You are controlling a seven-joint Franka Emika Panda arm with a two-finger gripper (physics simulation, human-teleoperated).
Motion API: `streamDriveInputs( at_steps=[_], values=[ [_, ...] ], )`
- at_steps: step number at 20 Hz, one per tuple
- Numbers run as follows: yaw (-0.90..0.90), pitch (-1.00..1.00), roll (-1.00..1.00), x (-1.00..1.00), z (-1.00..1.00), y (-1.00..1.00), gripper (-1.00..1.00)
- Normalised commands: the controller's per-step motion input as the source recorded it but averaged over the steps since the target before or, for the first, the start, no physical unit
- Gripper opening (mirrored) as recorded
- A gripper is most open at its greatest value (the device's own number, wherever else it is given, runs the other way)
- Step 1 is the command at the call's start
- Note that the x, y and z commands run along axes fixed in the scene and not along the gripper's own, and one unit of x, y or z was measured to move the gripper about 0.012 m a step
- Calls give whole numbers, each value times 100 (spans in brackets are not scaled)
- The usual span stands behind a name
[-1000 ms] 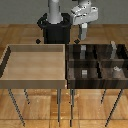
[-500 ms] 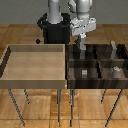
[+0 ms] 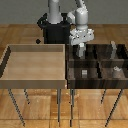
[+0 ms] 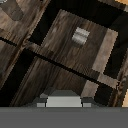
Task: Place the milk carton into the appropriate compartment.
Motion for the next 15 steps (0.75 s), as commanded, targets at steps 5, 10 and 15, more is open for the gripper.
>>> streamDriveInputs(
  at_steps=[5, 10, 15],
  values=[
    [0, 0, 0, 0, 0, 0, 100],
    [0, 0, 0, 0, 0, 0, 100],
    [0, 0, 0, 0, 0, 0, 100]
  ],
)
